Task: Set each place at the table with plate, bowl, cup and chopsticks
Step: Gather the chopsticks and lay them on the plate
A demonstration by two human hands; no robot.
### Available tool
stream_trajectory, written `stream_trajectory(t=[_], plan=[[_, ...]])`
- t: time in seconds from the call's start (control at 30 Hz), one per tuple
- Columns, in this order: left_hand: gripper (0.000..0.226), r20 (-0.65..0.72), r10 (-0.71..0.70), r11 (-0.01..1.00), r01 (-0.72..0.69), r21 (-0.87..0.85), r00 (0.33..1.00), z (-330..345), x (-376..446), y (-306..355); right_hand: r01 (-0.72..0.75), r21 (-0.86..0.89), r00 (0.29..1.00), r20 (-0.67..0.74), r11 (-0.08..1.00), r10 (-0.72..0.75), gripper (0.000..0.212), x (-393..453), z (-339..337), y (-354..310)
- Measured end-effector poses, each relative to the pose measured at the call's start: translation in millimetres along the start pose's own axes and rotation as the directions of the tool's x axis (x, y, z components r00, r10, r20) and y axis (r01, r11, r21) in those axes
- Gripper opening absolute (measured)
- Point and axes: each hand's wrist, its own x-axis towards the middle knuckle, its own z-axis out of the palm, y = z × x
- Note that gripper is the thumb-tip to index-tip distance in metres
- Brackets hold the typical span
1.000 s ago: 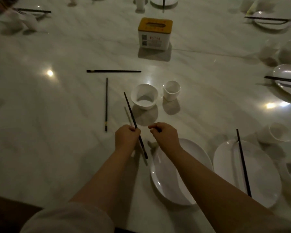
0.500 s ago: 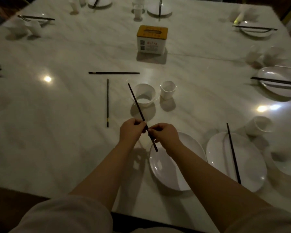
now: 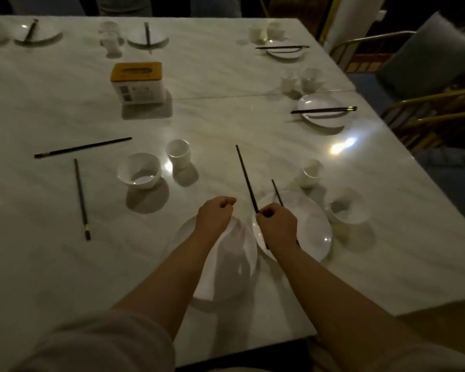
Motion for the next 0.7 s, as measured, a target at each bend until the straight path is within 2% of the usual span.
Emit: stream_trajectory(t=[0.13, 0.3, 0.47, 0.7], plan=[[0.036, 0.072, 0.019, 0.988, -0.03, 0.15, 0.997, 37.7, -3.5, 7.6, -0.078, -0.055, 0.988, -0.136, 0.995, 0.07, 0.011, 5.7, -32.1, 34.4], [0.037, 0.121, 0.042, 0.961, -0.073, 0.268, 0.992, 67.5, -6.4, 10.0, -0.135, -0.084, 0.977, -0.179, 0.987, 0.119, 0.011, 2.2, -54.6, 65.3], [0.038, 0.091, 0.042, 0.956, -0.067, 0.286, 0.995, 77.1, -5.9, 10.6, -0.168, -0.103, 0.978, -0.145, 0.98, 0.152, 0.01, 2.2, -59.8, 84.8], [0.039, 0.096, 0.043, 0.949, -0.071, 0.307, 0.994, 77.5, -7.1, 8.5, -0.127, -0.115, 0.99, -0.071, 0.985, 0.119, 0.012, 2.1, -59.3, 90.7]])
